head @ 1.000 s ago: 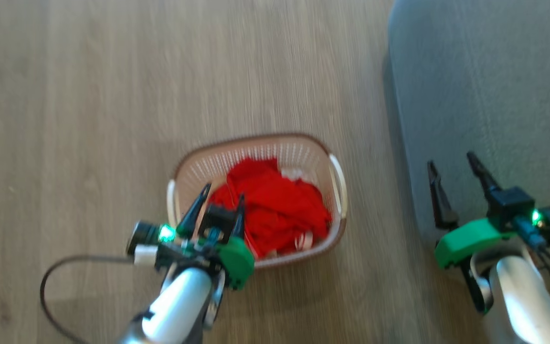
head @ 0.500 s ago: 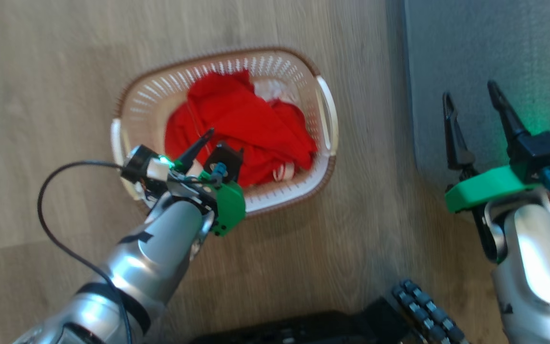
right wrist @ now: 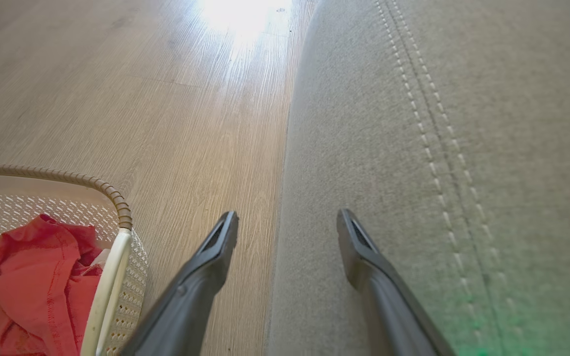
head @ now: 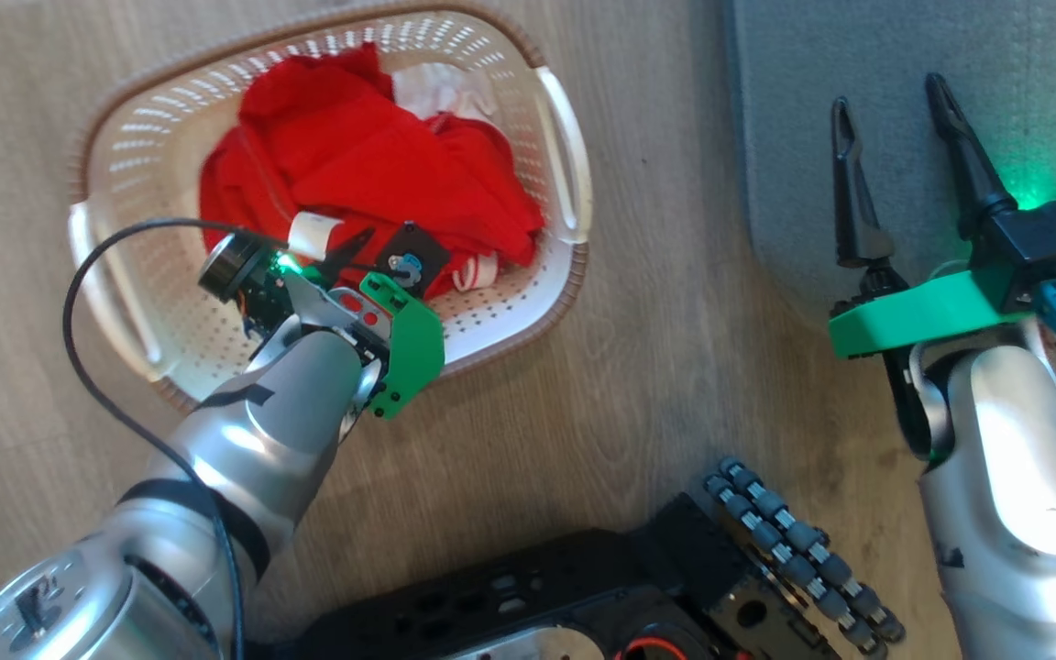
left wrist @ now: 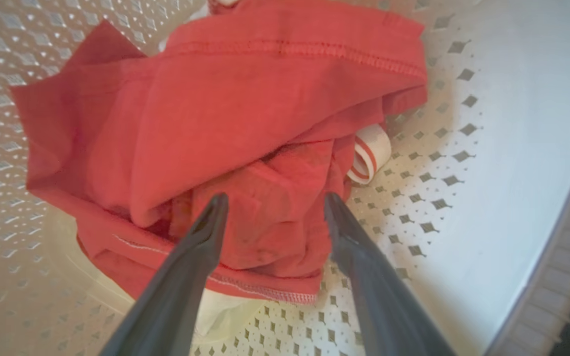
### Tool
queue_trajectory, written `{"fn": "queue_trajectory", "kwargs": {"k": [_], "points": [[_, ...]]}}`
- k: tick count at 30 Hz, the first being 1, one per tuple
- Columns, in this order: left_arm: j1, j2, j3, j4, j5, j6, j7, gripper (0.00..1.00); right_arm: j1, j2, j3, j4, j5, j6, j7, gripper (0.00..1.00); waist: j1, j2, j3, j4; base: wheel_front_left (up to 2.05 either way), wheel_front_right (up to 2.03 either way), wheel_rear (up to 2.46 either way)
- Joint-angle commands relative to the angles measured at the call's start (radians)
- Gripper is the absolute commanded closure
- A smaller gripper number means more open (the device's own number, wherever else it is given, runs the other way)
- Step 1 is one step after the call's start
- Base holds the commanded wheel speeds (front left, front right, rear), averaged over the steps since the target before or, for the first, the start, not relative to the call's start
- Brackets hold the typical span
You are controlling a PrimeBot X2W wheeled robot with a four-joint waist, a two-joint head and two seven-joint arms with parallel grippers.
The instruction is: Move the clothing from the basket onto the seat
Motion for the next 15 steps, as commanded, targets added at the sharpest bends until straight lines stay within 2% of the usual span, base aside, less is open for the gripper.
{"fn": "queue_trajectory", "kwargs": {"k": [1, 6, 15], "points": [[0.004, 0.008, -0.003, -0.004, -0.011, -0.002, 0.011, 0.00, 0.035, -0.001, 0.008, -0.001, 0.017, 0.007, 0.001, 0.00, -0.0001, 0.0001, 0.017, -0.019, 0.00, 0.00, 0.00], [-0.014, 0.008, -0.029, 0.016, -0.049, 0.005, 0.061, 0.00, 0.046, 0.008, 0.010, -0.019, 0.019, 0.007, 0.001, 0.00, -0.0001, 0.0001, 0.030, -0.034, 0.00, 0.00, 0.00], [-0.049, 0.008, -0.052, 0.025, -0.116, 0.059, 0.106, 0.00, 0.070, 0.014, 0.006, -0.042, 0.019, 0.007, 0.001, 0.00, -0.0001, 0.0001, 0.049, -0.042, 0.00, 0.00, 0.00]]}}
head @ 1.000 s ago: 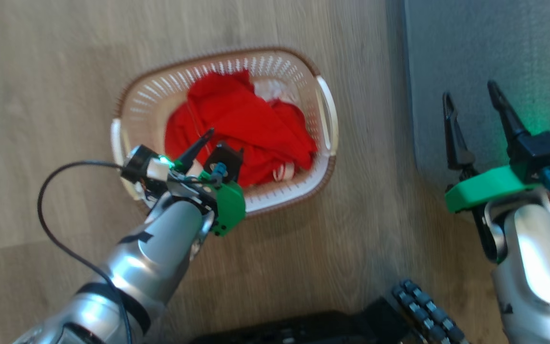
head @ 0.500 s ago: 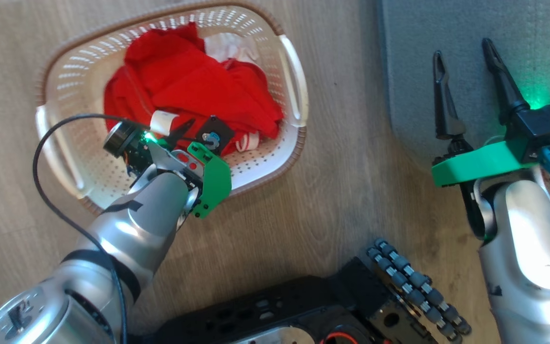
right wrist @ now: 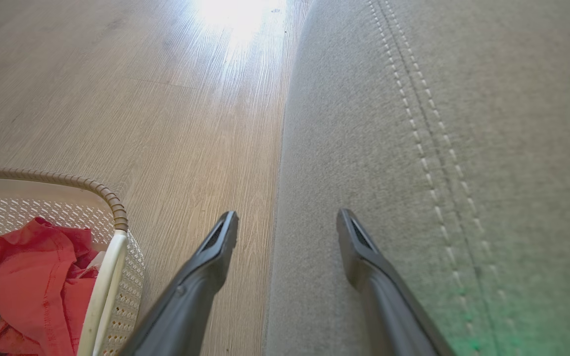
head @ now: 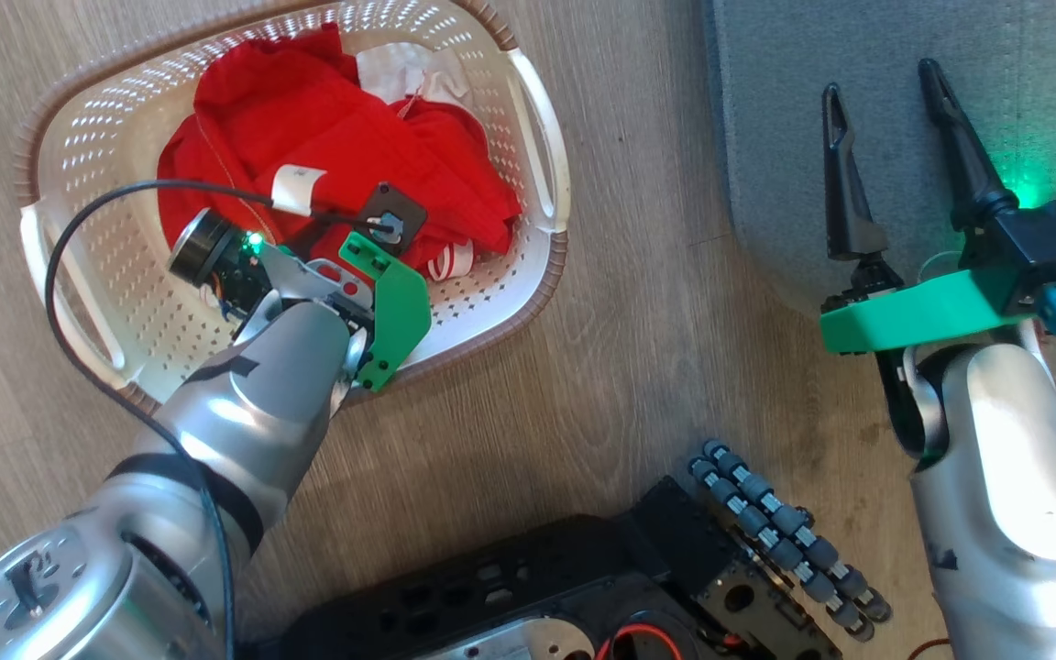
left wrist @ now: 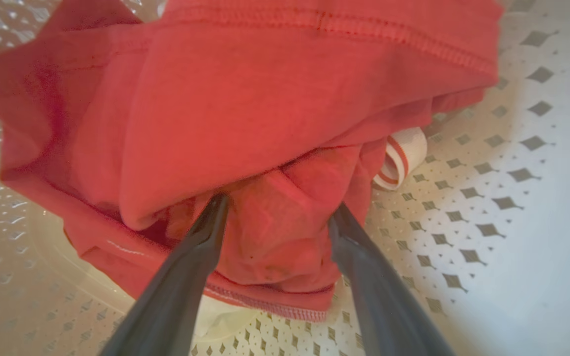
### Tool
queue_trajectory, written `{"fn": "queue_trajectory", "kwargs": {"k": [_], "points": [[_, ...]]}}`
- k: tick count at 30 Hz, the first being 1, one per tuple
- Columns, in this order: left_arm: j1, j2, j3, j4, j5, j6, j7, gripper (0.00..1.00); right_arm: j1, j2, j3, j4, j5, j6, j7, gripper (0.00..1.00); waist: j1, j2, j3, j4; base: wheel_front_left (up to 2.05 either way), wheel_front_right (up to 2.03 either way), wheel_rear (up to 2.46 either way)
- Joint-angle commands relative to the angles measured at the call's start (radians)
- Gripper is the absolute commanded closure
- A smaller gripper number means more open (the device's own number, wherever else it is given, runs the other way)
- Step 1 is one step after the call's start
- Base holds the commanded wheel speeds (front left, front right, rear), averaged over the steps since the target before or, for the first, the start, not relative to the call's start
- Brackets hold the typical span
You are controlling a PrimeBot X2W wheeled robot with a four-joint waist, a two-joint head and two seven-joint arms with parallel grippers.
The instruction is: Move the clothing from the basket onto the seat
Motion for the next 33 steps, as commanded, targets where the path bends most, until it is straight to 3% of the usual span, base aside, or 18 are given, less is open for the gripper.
{"fn": "queue_trajectory", "kwargs": {"k": [1, 11, 19, 21, 23, 33], "points": [[0.005, 0.007, -0.002, -0.014, -0.011, 0.008, 0.005, 0.00, 0.068, -0.009, -0.003, 0.008, 0.013, 0.007, 0.002, 0.00, 0.0000, 0.0001, 0.003, 0.002, 0.00, 0.00, 0.00], [-0.023, 0.007, -0.053, -0.039, -0.074, 0.002, 0.051, 0.00, 0.073, -0.025, -0.012, -0.007, 0.009, 0.007, 0.002, 0.00, 0.0000, 0.0001, 0.018, 0.019, 0.00, 0.00, 0.00], [-0.033, 0.007, -0.104, -0.062, -0.134, 0.021, 0.085, 0.00, 0.090, -0.037, -0.011, -0.017, 0.003, 0.007, 0.002, 0.00, 0.0000, 0.0001, 0.022, 0.021, 0.00, 0.00, 0.00], [-0.038, 0.007, -0.111, -0.065, -0.146, 0.027, 0.082, 0.59, 0.091, -0.037, -0.014, -0.017, 0.002, 0.007, 0.002, 0.00, 0.0000, 0.0001, 0.023, 0.021, 0.00, 0.00, 0.00], [-0.041, 0.007, -0.121, -0.070, -0.155, 0.031, 0.077, 1.00, 0.090, -0.036, -0.015, -0.016, 0.001, 0.007, 0.002, 0.00, 0.0000, 0.0001, 0.023, 0.021, 0.00, 0.00, 0.00], [-0.040, 0.007, -0.138, -0.050, -0.219, 0.027, 0.064, 1.00, 0.070, -0.032, -0.010, -0.001, -0.002, 0.007, 0.002, 0.00, 0.0000, 0.0001, -0.011, 0.014, 0.00, 0.00, 0.00]]}}
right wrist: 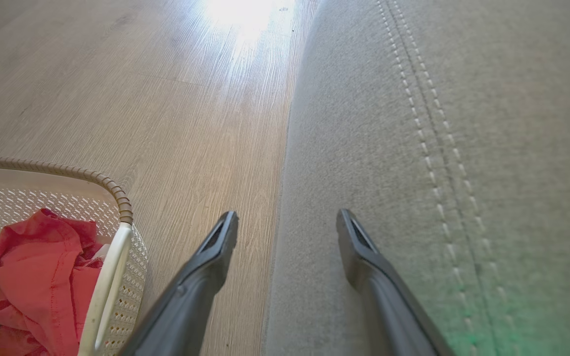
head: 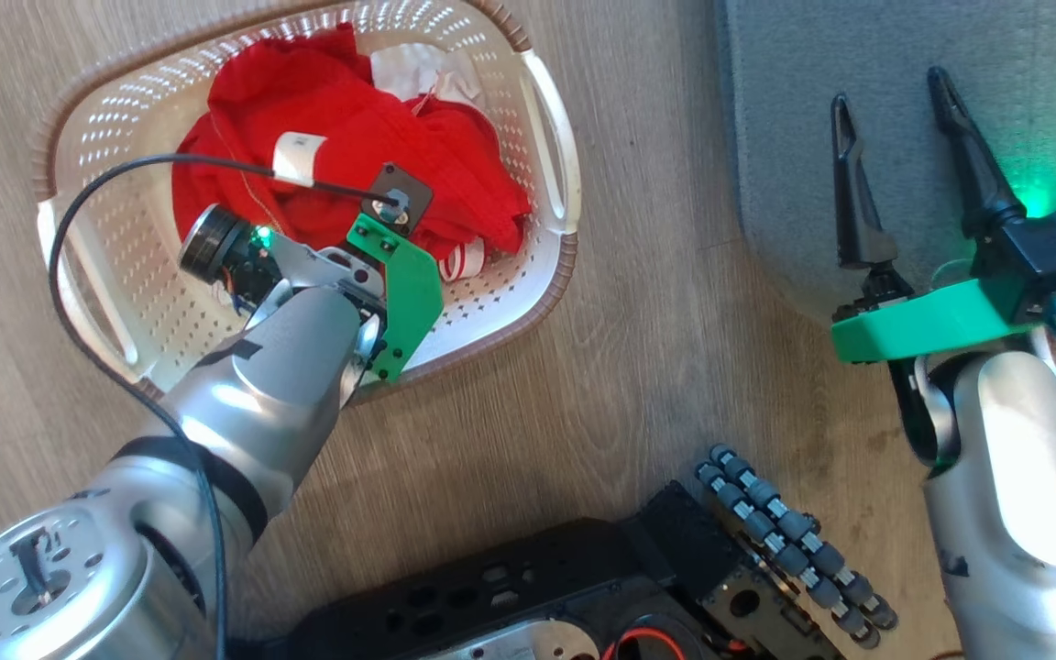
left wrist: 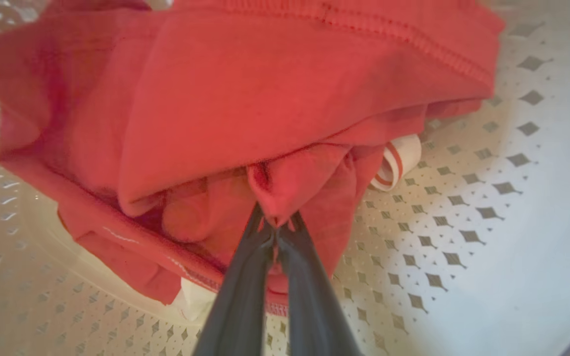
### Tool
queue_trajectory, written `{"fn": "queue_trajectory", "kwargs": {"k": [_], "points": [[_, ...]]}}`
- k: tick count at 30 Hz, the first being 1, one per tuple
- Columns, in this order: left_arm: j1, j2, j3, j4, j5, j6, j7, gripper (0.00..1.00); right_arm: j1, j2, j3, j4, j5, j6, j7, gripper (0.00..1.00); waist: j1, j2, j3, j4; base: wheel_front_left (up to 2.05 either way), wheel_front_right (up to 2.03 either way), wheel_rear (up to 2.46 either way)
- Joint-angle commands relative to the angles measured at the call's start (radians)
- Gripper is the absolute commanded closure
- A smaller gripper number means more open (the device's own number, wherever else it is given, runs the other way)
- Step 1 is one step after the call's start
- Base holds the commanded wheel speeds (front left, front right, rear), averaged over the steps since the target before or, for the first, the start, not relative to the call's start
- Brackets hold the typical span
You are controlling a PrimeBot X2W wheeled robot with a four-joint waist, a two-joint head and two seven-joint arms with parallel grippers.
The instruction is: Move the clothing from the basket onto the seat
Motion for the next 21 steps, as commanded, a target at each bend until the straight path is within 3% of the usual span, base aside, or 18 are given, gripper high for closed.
{"fn": "queue_trajectory", "kwargs": {"k": [1, 9, 21], "points": [[0.002, 0.001, 0.007, -0.010, -0.008, 0.009, -0.019, 1.00, 0.048, -0.011, -0.004, 0.012, 0.006, 0.007, 0.003, 0.00, 0.0000, 0.0000, -0.012, -0.003, 0.00, 0.00, 0.00], [0.013, 0.001, 0.007, 0.000, -0.059, 0.019, -0.107, 1.00, 0.001, -0.004, 0.011, 0.039, 0.016, 0.007, 0.003, 0.00, 0.0000, 0.0000, -0.085, 0.003, 0.00, 0.00, 0.00], [0.128, 0.001, 0.050, -0.019, -0.159, 0.069, -0.300, 1.00, 0.031, -0.023, 0.023, 0.105, 0.007, 0.007, 0.003, 0.00, 0.0000, 0.0000, -0.349, 0.073, 0.00, 0.00, 0.00]]}}
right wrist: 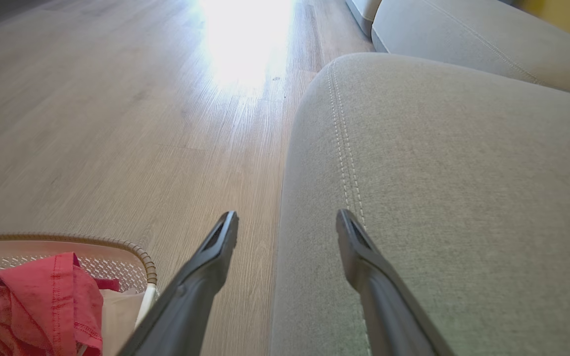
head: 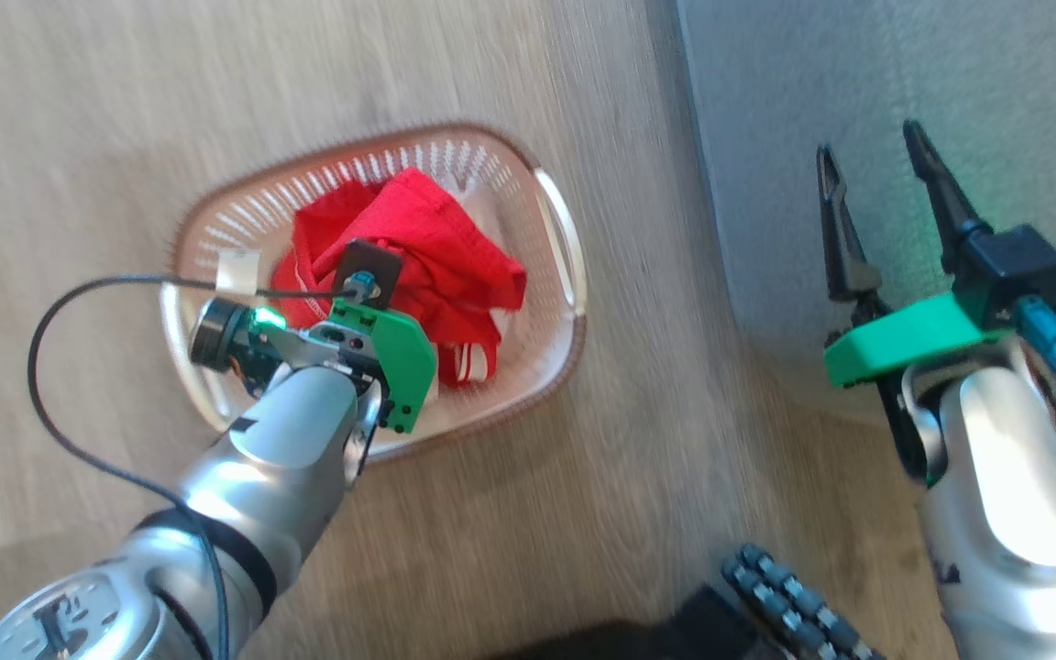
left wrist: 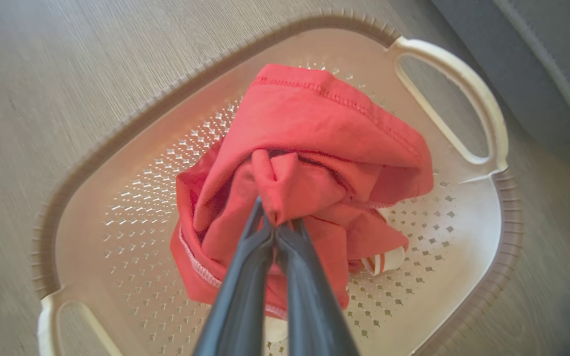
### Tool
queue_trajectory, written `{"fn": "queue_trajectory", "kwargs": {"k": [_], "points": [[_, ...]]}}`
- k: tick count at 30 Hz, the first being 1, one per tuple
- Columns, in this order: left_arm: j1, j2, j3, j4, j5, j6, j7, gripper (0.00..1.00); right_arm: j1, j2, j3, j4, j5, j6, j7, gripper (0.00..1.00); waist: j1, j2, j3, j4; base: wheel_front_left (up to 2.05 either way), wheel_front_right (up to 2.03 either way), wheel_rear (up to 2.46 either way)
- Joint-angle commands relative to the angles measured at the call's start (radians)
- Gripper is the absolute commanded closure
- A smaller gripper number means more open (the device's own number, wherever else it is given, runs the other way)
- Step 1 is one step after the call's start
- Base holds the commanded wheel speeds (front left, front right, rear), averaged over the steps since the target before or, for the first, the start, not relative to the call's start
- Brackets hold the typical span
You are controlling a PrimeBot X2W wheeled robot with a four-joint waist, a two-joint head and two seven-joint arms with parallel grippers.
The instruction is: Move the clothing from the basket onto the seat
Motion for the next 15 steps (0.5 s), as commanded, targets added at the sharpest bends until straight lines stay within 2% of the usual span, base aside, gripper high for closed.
{"fn": "queue_trajectory", "kwargs": {"k": [1, 4, 7, 10, 15], "points": [[0.001, 0.002, 0.024, -0.020, -0.007, 0.009, -0.015, 1.00, 0.041, -0.015, 0.016, -0.020, -0.003, 0.007, 0.001, 0.00, 0.0000, 0.0000, -0.091, 0.041, 0.00, 0.00, 0.00], [0.025, 0.002, 0.045, -0.040, -0.012, 0.032, -0.030, 1.00, 0.062, -0.015, 0.011, -0.005, -0.005, 0.007, 0.001, 0.00, 0.0000, 0.0000, -0.160, 0.064, 0.00, 0.00, 0.00], [0.035, 0.002, 0.104, -0.109, 0.026, 0.074, -0.031, 1.00, 0.084, -0.016, 0.005, 0.007, -0.012, 0.007, 0.001, 0.00, 0.0000, 0.0000, -0.220, 0.088, 0.00, 0.00, 0.00], [0.078, 0.013, 0.201, -0.194, 0.090, 0.109, -0.032, 1.00, 0.106, -0.012, 0.002, 0.016, -0.017, 0.007, 0.001, 0.00, 0.0000, 0.0000, -0.277, 0.104, 0.00, 0.00, 0.00], [0.185, 0.048, 0.370, -0.374, 0.241, 0.139, -0.032, 1.00, 0.141, 0.000, -0.001, 0.032, -0.023, 0.007, 0.001, 0.00, 0.0000, 0.0000, -0.359, 0.121, 0.00, 0.00, 0.00]]}}
